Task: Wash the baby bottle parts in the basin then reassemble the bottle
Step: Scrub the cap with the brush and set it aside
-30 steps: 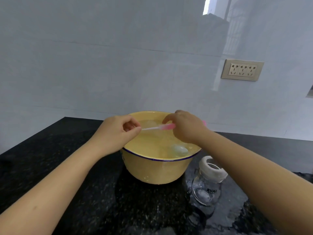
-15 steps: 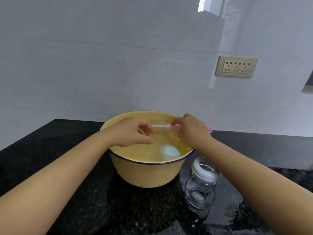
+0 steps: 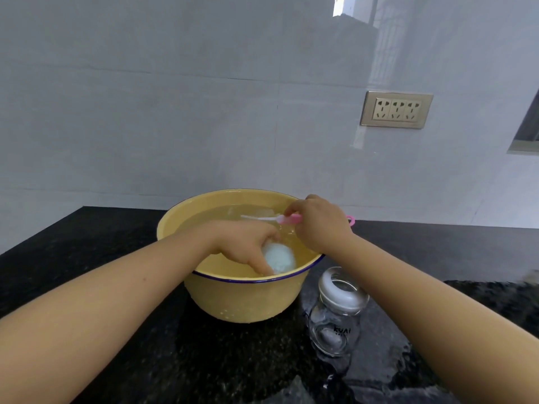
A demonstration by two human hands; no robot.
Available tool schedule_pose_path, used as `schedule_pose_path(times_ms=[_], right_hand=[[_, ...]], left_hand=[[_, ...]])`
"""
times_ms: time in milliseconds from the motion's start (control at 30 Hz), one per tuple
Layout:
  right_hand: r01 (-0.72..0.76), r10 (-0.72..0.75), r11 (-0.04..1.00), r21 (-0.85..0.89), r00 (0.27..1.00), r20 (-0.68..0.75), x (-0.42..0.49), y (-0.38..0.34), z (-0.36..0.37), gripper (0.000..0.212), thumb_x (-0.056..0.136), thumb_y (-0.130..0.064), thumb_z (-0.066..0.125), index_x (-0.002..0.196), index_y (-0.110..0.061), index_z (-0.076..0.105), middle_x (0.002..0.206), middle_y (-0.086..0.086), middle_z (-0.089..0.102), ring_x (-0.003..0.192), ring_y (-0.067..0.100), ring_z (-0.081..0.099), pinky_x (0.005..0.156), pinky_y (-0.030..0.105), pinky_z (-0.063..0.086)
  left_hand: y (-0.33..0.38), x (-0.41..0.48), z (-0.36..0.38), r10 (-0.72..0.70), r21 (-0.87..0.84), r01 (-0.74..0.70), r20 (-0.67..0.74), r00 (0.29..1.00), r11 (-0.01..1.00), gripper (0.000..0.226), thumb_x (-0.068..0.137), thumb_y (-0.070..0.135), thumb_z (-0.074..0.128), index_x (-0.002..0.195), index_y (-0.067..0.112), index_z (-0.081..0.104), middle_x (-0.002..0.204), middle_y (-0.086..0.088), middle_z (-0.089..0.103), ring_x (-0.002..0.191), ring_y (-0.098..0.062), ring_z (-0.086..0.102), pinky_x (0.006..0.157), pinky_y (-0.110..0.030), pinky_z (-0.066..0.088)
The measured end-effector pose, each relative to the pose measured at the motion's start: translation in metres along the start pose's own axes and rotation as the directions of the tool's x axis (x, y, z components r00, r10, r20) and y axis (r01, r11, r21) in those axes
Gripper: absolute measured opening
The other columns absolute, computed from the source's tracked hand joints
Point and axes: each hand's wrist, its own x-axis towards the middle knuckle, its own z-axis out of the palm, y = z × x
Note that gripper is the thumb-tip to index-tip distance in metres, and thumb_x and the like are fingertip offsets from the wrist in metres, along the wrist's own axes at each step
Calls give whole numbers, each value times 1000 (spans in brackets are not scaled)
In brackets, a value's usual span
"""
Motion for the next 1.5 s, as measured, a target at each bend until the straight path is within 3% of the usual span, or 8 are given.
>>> schedule_pose_path(times_ms=[267,467,600,700,800,1000,1333,1500], right_hand=[[-8,8,1000,9,1000,9,-1,-1,-2,39,87,-9,47,115,-30,63,109,3,54,95,25,59,70,28,37],[-7,7,1000,-1,1000,5,0,-1,-2,38,88,-10,46,114,-30,64,104,1,54,93,24,59,70,28,39],[-5,5,1000,-8,1000,-1,-1,-1,-1,37,88,-9,47,113,-30,64,102,1,53,92,23,59,69,28,39],[-8,8,1000,-8,1000,-9,-1,-1,-1,36,88,-10,48,113,-31,64,97,-1,49,91,23,58,68,27,38],[-1,1,1000,-8,1000,-13,0,-1,-1,35,88,-11,49,112,-31,65,92,-3,45,92,23,58,69,27,38],[2,-2,1000,27,1000,0,-3,-3,-4,27,89,-21,50,111,-28,65,93,-2,46,94,24,58,77,31,44],[102,-100,994,40,993,-58,-13,-2,-30,36,81,-10,54,108,-30,67,91,-3,48,91,22,58,76,31,45],[312,-309,950,-16,932,-187,-27,14,-46,33,75,-9,62,101,-27,72,86,1,59,76,26,61,67,33,45]], left_hand=[[-31,-23,-10,-68,-353,49,-40,997,934,47,65,1,69,97,27,46,115,-14,55,93,-28,58,80,-40,51],[-44,-37,-20,-65,-780,18,-29,997,626,53,57,16,87,100,15,54,90,-4,71,86,-17,69,80,-35,57],[-45,-34,-16,-71,-536,17,-80,994,844,31,77,25,76,96,28,53,107,-6,62,88,-17,59,82,-36,51],[-47,-31,-11,-28,-261,0,-102,994,965,64,74,22,77,123,44,43,123,5,50,106,-15,53,95,-36,47],[-47,-30,-9,5,-76,-12,-92,996,997,80,78,24,73,142,41,27,139,13,40,125,-12,41,105,-33,39],[-44,-23,0,-100,162,99,-4,995,982,68,87,23,62,145,26,28,148,4,35,132,-17,37,108,-30,33],[-48,-23,-1,-265,105,269,-53,963,957,64,84,16,63,141,18,34,131,-3,48,114,-23,49,91,-30,43],[-57,-20,-3,-320,-1,321,-68,945,947,69,77,25,71,137,21,36,123,-1,48,111,-23,48,95,-35,45]])
